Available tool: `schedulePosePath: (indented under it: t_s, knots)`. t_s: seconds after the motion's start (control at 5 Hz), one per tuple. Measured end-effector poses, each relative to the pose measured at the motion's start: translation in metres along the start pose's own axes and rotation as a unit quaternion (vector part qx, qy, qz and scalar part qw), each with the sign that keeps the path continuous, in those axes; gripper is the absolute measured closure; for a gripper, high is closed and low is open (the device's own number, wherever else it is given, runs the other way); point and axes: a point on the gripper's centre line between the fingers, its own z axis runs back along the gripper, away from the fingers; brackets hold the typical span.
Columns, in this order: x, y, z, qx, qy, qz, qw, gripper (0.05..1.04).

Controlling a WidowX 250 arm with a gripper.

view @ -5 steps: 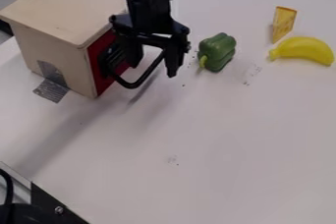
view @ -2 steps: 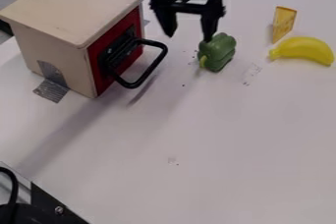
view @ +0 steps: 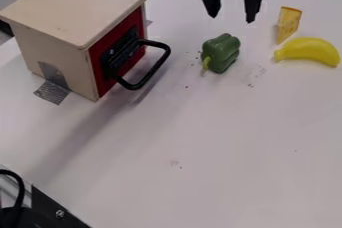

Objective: Put the green bell pepper upward

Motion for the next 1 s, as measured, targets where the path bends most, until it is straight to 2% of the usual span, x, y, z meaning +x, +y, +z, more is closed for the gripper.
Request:
schedulePosePath:
  t_s: [0.4,0.8,1.0]
  knots:
    - [-0.036,0.012,-0.031,0.054,0.042,-0.021,0.9974,0.087]
    - [-0.035,0.013,-0.060,0.065,0.060,0.003,0.9961,0.087]
    - [-0.039,0.012,-0.067,0.074,0.075,0.003,0.9944,0.128]
